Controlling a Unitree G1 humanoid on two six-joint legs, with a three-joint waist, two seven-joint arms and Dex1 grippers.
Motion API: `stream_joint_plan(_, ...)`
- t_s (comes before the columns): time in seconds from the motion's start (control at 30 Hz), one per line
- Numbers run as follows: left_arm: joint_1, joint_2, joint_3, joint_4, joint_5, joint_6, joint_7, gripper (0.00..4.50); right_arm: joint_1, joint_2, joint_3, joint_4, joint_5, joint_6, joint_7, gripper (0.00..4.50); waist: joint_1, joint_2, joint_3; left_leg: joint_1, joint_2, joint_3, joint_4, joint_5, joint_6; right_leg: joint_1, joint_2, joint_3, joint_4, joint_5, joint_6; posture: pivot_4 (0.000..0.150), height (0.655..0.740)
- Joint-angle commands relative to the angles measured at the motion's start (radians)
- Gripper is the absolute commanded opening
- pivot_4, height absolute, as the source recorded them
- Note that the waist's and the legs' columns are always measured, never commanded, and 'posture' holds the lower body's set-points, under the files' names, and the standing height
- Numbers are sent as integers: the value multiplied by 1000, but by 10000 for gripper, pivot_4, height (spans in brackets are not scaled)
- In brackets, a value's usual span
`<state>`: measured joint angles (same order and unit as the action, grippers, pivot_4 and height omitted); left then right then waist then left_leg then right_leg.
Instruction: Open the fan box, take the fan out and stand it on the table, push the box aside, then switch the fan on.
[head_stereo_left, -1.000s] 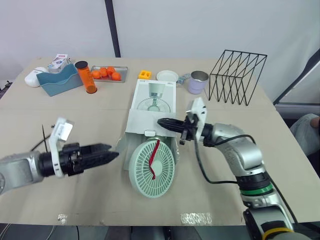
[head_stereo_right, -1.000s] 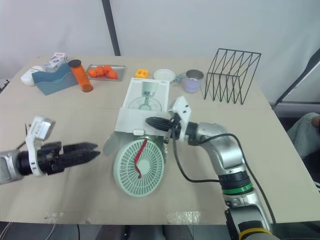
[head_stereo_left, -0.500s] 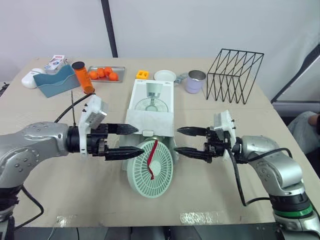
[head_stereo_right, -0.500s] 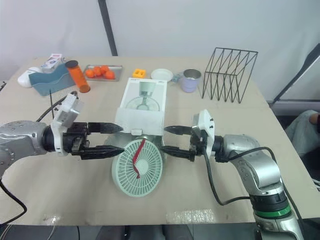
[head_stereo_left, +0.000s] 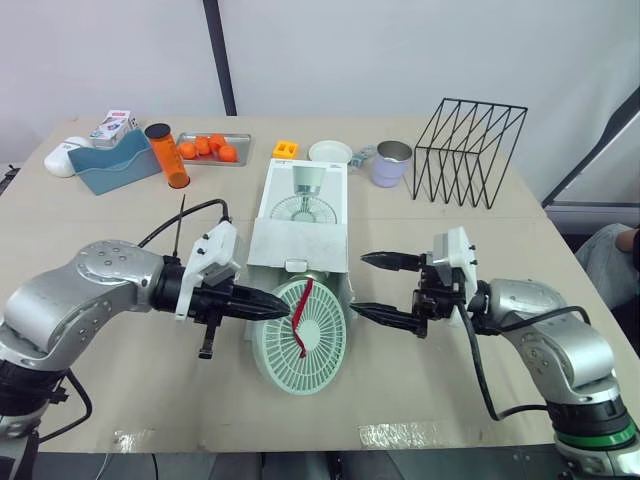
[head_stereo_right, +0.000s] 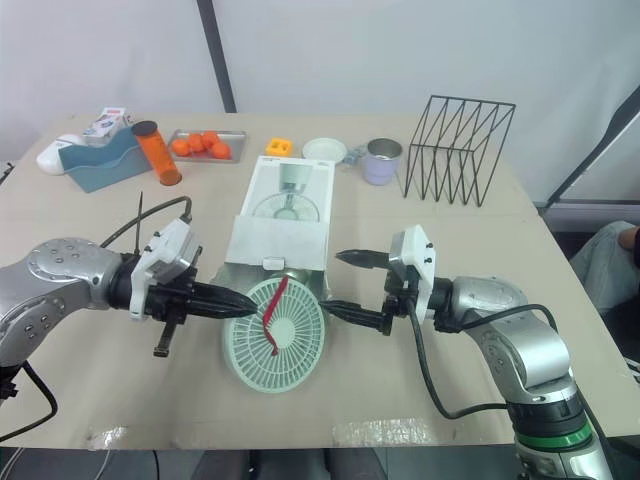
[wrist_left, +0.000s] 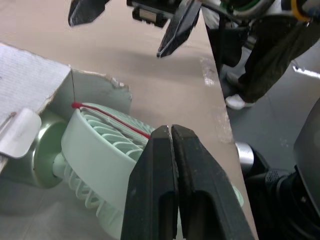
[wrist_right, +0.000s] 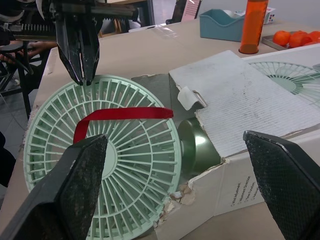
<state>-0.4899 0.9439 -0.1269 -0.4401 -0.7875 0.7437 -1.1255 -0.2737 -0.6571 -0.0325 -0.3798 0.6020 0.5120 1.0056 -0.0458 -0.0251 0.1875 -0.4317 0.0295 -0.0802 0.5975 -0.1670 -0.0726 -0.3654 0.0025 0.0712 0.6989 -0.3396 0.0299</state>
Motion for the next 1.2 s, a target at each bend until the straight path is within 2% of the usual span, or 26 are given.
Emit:
stream_joint_plan(0.03,38,38,36,24,47,-9,-15,1027,-3,0,-4,-30,0,-30,2,45000,0,0,0,0,0,0,0,0,0,0,0,0,0,0,0,1500,7400)
stream_joint_plan(0.7,184,-18,170,-59,16,5,104,1027,-84,35,65,76,-36,-90,43,45000,0,0,0,0,1,-1,3,0,1,1,0,-1,2,0,0,1500,7400)
stream_joint_plan(1.2,179,-97,59,-61,78,1,145,1027,-105,54,68,79,-52,-83,24,45000,0,0,0,0,1,-1,4,0,0,1,0,-1,3,0,0,1500,7400)
